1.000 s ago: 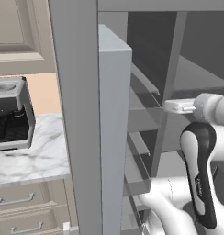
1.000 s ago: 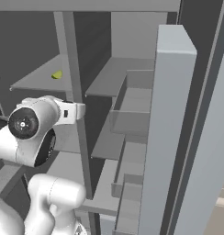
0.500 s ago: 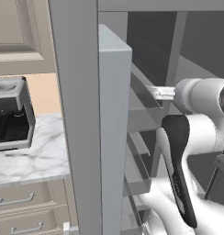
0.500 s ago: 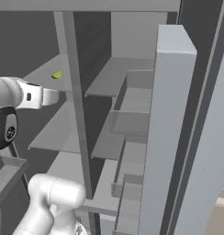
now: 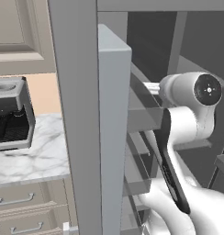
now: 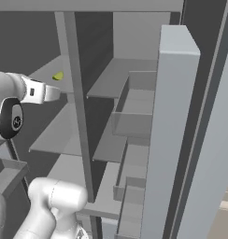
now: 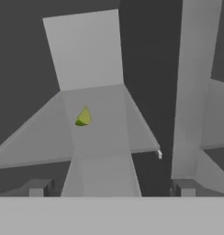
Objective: There is a bowl on the dining counter. Grab a lemon wedge from the fridge and place it in the bowl. Then get the liquor bottle and glass cup from the cabinet and place them next to the bowl.
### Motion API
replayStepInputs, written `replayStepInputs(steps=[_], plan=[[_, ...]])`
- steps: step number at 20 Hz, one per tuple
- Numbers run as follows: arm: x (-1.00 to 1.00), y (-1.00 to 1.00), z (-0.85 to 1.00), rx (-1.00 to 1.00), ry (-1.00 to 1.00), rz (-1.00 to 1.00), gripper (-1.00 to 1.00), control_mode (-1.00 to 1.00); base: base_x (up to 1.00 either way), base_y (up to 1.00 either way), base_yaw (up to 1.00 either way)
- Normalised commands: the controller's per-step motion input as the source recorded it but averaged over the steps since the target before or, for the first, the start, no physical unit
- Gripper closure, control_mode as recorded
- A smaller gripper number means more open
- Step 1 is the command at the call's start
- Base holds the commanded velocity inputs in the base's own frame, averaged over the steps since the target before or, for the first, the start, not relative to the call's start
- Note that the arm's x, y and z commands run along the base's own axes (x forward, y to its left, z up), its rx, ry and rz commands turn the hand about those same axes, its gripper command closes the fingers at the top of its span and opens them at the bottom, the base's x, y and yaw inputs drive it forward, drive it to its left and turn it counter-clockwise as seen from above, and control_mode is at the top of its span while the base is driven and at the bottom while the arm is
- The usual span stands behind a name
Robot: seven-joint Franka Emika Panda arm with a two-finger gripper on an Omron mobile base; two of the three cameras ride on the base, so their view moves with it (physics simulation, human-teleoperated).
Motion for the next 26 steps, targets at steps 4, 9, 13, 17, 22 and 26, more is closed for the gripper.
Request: replayStepInputs(steps=[4, 9, 13, 17, 22, 26], plan=[[0.46, 0.00, 0.00, 0.00, 0.00, 0.03, -1.00, -1.00, 0.00, 0.00, 0.00], [0.44, 0.12, 0.00, 0.00, 0.00, 0.01, -1.00, -1.00, 0.00, 0.00, 0.00], [0.43, 0.30, 0.00, 0.00, 0.04, 0.00, -1.00, -1.00, 0.00, 0.00, 0.00], [0.36, 0.25, 0.00, 0.00, 0.03, 0.00, -1.00, -1.00, 0.00, 0.00, 0.00], [0.35, 0.09, 0.00, 0.00, 0.06, 0.00, -1.00, -1.00, 0.00, 0.00, 0.00], [0.29, 0.01, 0.00, 0.00, 0.02, 0.00, -1.00, -1.00, 0.00, 0.00, 0.00]])
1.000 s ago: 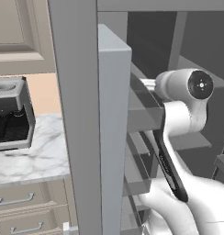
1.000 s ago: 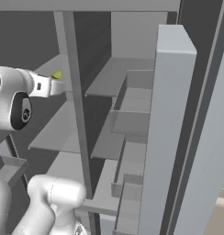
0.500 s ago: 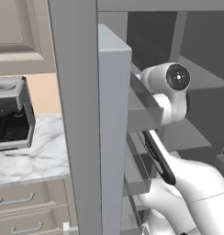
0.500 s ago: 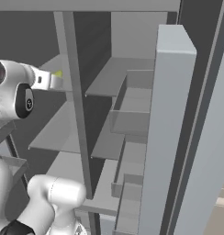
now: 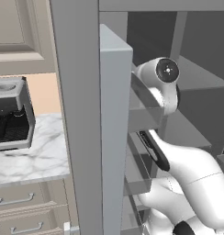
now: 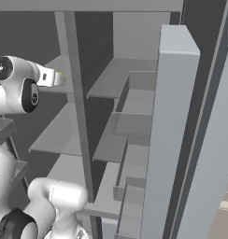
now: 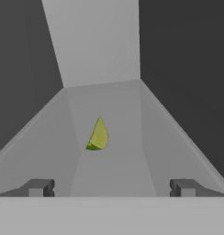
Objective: There is a bowl on the dining counter. Grab a lemon wedge from the fridge and place it in the bowl. Then get the liquor bottle and glass cup from the cabinet and place them next to the bowl.
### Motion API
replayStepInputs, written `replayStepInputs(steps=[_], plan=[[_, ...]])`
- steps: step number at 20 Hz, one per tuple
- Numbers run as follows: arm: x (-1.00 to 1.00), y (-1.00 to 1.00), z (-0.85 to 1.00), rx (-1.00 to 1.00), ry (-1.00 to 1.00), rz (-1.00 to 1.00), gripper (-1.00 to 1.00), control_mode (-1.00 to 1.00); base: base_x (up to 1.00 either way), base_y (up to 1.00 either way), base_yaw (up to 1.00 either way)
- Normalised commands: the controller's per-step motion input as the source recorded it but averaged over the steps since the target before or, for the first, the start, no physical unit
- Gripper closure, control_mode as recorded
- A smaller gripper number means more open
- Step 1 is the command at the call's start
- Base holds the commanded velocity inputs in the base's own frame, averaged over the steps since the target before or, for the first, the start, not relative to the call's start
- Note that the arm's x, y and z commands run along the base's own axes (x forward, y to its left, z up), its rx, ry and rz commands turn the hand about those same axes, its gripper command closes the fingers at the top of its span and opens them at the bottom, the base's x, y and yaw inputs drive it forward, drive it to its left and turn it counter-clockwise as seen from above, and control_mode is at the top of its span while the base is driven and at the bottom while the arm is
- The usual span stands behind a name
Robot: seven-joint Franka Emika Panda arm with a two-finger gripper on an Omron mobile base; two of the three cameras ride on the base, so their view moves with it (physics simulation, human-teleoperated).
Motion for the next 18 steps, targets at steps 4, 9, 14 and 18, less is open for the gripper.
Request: replayStepInputs(steps=[4, 9, 14, 18], plan=[[0.21, 0.00, -0.02, 0.00, 0.00, 0.00, -1.00, -1.00, 0.00, 0.00, 0.00], [0.13, 0.00, 0.00, 0.00, 0.00, 0.00, -1.00, -1.00, 0.00, 0.00, 0.00], [0.12, 0.00, 0.00, 0.00, 0.00, 0.00, -1.00, -1.00, 0.00, 0.00, 0.00], [0.10, 0.00, 0.00, 0.00, 0.00, 0.00, -1.00, -1.00, 0.00, 0.00, 0.00]])
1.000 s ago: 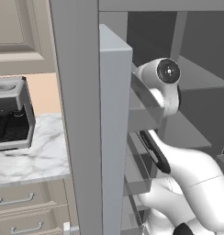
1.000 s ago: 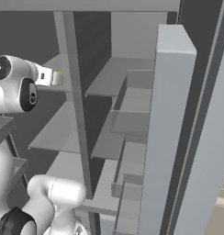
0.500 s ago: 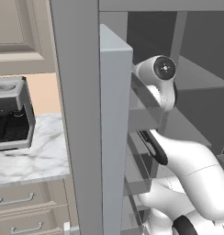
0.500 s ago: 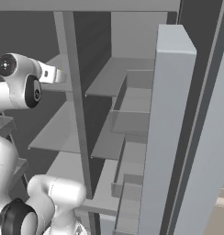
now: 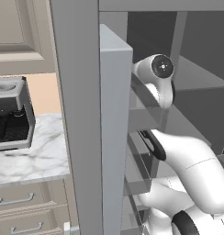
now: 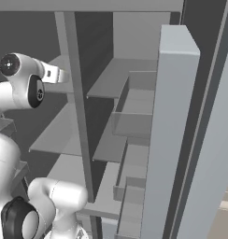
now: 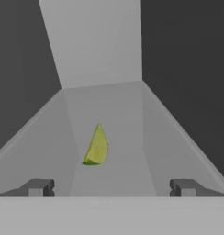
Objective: There is a bowl on the dining counter. Grab a lemon wedge from the fridge and place it in the bowl. Then get the liquor bottle and glass cup from the cabinet and place them next to the bowl.
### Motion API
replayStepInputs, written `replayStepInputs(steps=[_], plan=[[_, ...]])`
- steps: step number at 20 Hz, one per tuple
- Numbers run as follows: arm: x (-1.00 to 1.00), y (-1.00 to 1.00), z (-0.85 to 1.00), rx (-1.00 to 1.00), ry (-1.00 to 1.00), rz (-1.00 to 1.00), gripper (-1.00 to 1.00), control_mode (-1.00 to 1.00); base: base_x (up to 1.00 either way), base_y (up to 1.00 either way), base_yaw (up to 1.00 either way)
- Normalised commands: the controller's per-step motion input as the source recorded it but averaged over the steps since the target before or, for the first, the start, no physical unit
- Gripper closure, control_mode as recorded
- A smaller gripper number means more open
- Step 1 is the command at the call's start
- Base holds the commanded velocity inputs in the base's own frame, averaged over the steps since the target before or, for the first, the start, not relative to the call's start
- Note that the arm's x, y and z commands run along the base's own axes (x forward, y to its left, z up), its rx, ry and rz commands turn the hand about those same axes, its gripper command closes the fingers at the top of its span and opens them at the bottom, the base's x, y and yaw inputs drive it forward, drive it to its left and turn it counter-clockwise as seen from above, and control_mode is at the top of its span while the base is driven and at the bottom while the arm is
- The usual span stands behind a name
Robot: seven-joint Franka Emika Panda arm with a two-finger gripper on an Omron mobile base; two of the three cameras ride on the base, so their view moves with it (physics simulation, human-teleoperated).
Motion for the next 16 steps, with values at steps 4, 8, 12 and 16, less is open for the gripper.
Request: replayStepInputs(steps=[4, 8, 12, 16], plan=[[0.09, 0.03, -0.05, 0.00, 0.00, 0.00, -1.00, -1.00, 0.00, 0.00, 0.00], [0.08, 0.18, -0.05, 0.00, 0.00, 0.00, -1.00, -1.00, 0.00, 0.00, 0.00], [0.15, 0.25, 0.00, 0.00, 0.00, 0.00, -1.00, -1.00, 0.00, 0.00, 0.00], [0.27, 0.14, 0.00, 0.00, 0.00, 0.00, -1.00, -1.00, 0.00, 0.00, 0.00]])
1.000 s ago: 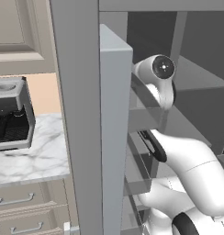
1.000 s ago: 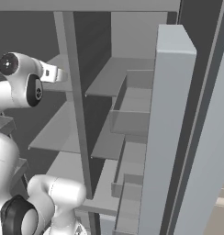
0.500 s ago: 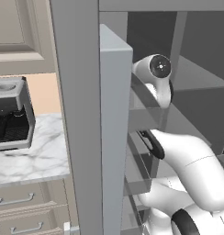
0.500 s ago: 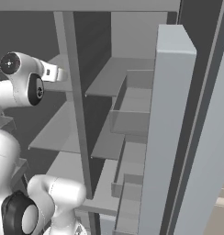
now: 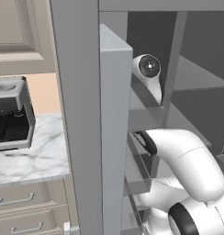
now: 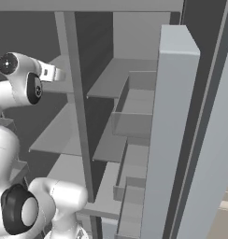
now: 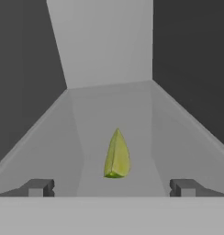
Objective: There is a bowl on the dining counter. Grab a lemon wedge from the fridge and place it in the bowl. Then get the liquor bottle and glass cup from the cabinet and place them next to the bowl.
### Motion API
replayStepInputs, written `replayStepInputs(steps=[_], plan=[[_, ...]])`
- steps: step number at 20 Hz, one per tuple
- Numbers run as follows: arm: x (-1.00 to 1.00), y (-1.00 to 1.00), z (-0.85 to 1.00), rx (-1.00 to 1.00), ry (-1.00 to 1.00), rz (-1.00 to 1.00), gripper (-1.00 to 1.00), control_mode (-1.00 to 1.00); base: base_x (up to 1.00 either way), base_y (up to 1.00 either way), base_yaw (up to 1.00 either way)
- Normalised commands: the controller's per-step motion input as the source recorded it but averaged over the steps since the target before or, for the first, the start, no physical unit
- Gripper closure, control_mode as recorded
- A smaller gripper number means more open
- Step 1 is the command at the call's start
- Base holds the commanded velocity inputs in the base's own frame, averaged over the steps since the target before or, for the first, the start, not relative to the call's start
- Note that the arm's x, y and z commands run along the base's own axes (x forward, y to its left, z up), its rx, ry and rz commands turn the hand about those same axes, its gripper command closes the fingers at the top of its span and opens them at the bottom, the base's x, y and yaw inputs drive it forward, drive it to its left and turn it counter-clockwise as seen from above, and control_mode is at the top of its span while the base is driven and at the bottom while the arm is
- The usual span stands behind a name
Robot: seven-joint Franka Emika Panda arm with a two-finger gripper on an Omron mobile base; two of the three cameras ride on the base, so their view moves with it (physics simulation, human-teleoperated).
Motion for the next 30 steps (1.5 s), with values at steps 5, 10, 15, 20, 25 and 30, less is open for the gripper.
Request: replayStepInputs(steps=[5, 10, 15, 20, 25, 30], plan=[[0.30, 0.00, -0.02, 0.00, 0.00, 0.00, -1.00, -1.00, 0.00, 0.00, 0.00], [0.17, 0.00, -0.17, 0.00, 0.00, 0.00, -1.00, -1.00, 0.00, 0.00, 0.00], [0.08, 0.00, -0.26, 0.00, 0.00, 0.00, -1.00, -1.00, 0.00, 0.00, 0.00], [0.13, 0.00, -0.12, 0.00, 0.00, 0.00, -1.00, -1.00, 0.00, 0.00, 0.00], [0.13, 0.00, -0.08, 0.00, 0.00, 0.00, -1.00, -1.00, 0.00, 0.00, 0.00], [0.11, 0.00, -0.13, 0.00, 0.00, 0.00, 1.00, -1.00, 0.00, 0.00, 0.00]])
